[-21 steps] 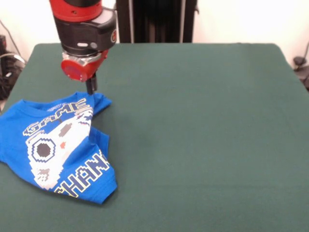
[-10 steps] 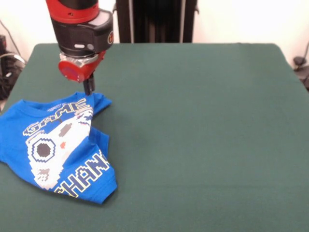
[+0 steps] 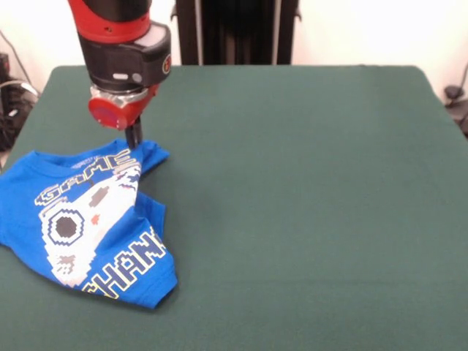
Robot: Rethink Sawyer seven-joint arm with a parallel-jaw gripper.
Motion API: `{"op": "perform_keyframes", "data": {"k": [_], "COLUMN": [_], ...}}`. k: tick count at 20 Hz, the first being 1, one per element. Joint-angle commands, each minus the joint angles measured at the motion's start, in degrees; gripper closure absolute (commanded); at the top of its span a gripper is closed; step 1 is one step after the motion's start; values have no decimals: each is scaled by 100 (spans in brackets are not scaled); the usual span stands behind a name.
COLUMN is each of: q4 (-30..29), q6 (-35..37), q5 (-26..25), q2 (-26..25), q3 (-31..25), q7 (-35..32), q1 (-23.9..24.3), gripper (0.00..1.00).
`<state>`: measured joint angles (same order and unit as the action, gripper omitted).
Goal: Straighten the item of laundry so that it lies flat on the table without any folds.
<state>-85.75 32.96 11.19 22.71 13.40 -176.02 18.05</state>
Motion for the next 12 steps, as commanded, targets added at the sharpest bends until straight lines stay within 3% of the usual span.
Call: {"op": "perform_keyframes", "data": {"k": [1, 12], "q4": [-59, 442], "q6": [-451, -586], "q5": [231, 355], "q2": [-758, -1255], "q3": [-397, -326], "q7": [-633, -743], "q1": [-133, -236], "gripper": [100, 100]}}
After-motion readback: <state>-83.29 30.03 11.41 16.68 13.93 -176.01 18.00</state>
